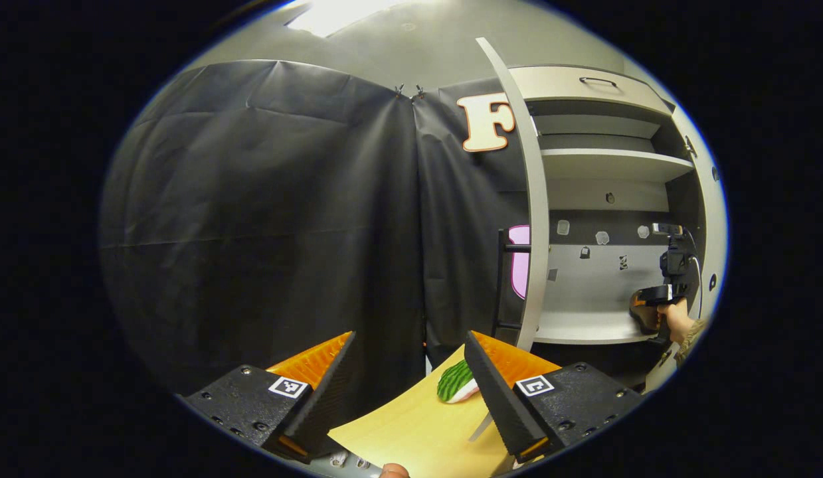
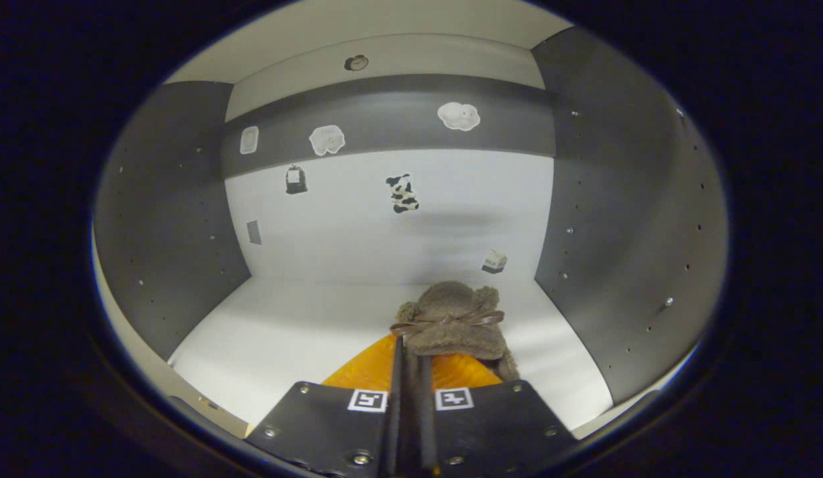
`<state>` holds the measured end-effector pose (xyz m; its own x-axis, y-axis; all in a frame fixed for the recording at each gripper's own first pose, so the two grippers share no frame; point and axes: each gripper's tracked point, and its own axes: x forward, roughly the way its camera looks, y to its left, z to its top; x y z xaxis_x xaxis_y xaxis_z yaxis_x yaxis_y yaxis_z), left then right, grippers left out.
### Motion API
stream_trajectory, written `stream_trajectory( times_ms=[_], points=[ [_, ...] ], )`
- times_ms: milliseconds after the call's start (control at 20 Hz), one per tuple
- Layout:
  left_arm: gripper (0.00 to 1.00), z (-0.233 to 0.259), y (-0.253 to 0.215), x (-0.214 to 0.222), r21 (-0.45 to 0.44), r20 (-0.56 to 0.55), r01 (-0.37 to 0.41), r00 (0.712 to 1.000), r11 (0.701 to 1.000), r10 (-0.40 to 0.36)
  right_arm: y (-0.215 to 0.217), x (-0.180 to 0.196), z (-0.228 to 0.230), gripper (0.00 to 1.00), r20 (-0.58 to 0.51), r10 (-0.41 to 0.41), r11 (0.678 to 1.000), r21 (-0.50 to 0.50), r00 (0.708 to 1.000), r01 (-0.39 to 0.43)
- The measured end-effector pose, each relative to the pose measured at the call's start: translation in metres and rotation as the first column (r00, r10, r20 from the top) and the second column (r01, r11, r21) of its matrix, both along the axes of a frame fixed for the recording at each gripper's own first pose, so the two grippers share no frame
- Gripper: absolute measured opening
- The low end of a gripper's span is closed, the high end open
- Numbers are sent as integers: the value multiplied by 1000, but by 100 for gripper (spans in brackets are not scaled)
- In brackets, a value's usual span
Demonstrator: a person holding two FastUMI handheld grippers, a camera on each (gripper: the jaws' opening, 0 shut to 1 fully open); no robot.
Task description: Grab one shoe with the right hand and put it into the shoe cabinet, grab the other shoe with the left hand and put it into the shoe cabinet; then close the right door with the right hand and the left door with the left hand.
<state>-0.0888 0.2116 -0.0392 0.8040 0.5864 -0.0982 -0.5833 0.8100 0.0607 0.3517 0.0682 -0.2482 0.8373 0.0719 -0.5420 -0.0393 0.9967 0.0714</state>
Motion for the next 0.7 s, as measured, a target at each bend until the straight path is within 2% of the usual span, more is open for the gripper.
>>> stream_trajectory(
  times_ms=[100, 250, 450, 700],
  points=[
    [98, -2, -1, 0, -10, 2, 10, 1000, 1000, -10, -1, -4, 3, 14, -5, -4, 1000, 1, 1000, 4],
    [98, -3, -4, 0, -20, 3, 27, 1000, 999, -27, -1, -13, 8, 23, -20, 2, 1000, -3, 1000, -2],
    [98, -5, -13, 1, -25, 6, 63, 998, 998, -63, -4, -30, 21, 23, -2, 21, 999, -44, 1000, -21],
    [98, -14, -35, 3, -35, -12, 138, 990, 990, -139, -6, -61, 74, 23, 113, 43, 997, -71, 993, -35]
  ],
)
